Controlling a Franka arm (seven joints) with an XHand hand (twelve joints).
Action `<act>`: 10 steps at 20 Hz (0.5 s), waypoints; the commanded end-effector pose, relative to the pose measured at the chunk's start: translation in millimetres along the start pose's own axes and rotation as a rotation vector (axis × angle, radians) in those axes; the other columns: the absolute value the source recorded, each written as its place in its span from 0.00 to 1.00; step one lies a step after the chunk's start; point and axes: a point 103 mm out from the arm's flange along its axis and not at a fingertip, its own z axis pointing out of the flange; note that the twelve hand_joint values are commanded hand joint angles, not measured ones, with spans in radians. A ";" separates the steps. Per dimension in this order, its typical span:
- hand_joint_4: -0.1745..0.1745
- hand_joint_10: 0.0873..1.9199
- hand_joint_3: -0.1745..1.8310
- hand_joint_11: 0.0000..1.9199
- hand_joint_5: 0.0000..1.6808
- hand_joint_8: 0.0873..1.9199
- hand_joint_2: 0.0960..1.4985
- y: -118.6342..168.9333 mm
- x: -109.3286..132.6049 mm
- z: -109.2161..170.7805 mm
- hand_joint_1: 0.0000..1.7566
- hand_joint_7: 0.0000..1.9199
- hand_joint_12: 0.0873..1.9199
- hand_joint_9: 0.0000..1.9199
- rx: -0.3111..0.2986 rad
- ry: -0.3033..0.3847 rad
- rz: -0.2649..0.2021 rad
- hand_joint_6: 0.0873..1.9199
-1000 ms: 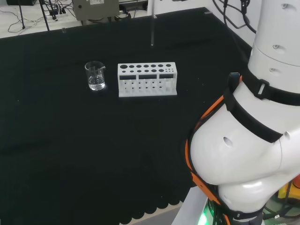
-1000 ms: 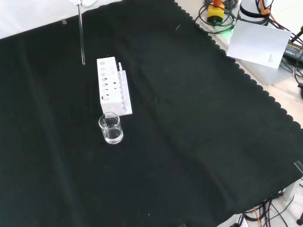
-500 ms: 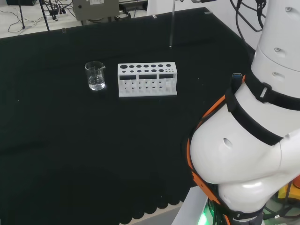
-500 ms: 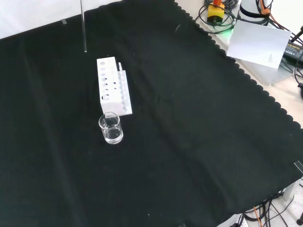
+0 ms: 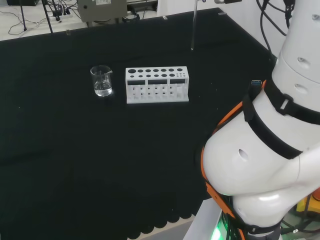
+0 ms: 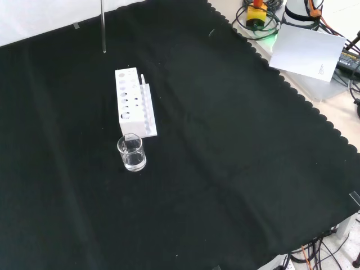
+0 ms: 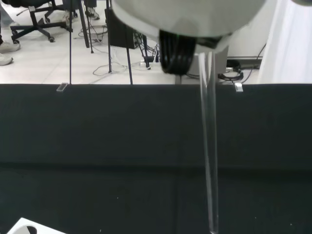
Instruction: Put the glass rod back on the white test tube rack.
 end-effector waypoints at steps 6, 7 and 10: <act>0.00 0.27 0.47 0.83 0.72 0.44 0.36 -41.0 26.1 9.2 0.76 0.69 0.47 0.89 0.009 -0.010 -0.038 0.26; 0.00 0.27 0.47 0.83 0.72 0.44 0.36 -41.3 29.4 8.0 0.76 0.69 0.47 0.89 0.011 -0.006 -0.037 0.26; 0.00 0.27 0.47 0.83 0.72 0.44 0.36 -41.6 35.8 10.1 0.76 0.69 0.47 0.89 0.013 0.004 -0.043 0.26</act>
